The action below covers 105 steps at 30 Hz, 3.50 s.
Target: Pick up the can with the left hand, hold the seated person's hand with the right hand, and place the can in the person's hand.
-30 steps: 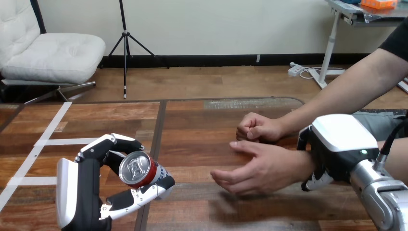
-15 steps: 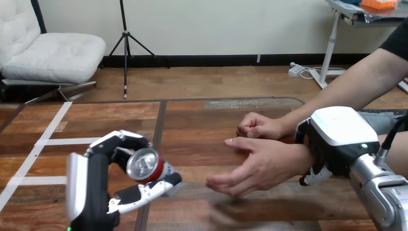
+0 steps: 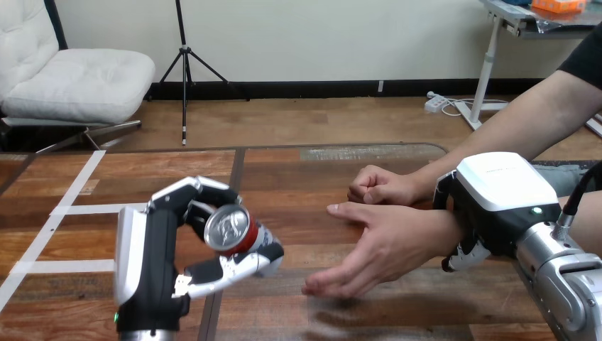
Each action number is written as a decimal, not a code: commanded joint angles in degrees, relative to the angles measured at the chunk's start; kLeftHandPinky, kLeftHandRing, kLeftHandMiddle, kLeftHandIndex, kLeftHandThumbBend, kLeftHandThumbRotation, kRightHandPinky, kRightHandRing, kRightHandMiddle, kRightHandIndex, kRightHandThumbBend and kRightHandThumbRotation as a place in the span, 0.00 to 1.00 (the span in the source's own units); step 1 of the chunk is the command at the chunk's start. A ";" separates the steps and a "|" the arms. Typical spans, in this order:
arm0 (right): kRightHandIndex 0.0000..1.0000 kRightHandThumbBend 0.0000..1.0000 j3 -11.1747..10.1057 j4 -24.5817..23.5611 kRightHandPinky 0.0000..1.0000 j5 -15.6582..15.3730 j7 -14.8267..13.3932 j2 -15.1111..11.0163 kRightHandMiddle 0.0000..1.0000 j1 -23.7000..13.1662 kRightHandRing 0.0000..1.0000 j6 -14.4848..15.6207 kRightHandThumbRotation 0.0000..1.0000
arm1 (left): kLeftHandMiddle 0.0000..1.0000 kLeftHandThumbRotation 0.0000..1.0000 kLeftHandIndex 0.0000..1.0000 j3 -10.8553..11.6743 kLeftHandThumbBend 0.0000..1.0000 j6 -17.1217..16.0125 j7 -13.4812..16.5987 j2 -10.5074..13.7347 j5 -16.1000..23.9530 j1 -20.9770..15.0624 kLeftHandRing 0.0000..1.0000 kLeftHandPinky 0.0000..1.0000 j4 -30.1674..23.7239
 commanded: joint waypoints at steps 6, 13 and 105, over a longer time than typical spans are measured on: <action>0.54 0.84 -2.44 -4.47 0.32 -1.05 1.05 -1.50 0.48 -2.40 0.41 1.04 0.00 | 0.40 0.00 0.42 -0.72 0.75 -1.65 -0.33 -0.28 -0.83 -6.70 0.34 0.27 0.13; 0.54 0.84 -2.26 -6.14 0.34 -1.64 2.37 -1.55 0.48 -2.27 0.42 1.20 0.00 | 0.41 0.00 0.42 -1.28 0.74 -2.18 -1.52 -0.25 -1.59 -7.64 0.35 0.29 0.41; 0.46 0.79 3.37 0.81 0.28 -5.16 -4.01 2.86 0.39 -8.98 0.32 -9.17 0.00 | 0.41 0.03 0.43 -4.84 0.75 -3.53 -3.10 -2.13 -0.43 -7.84 0.34 0.28 -1.62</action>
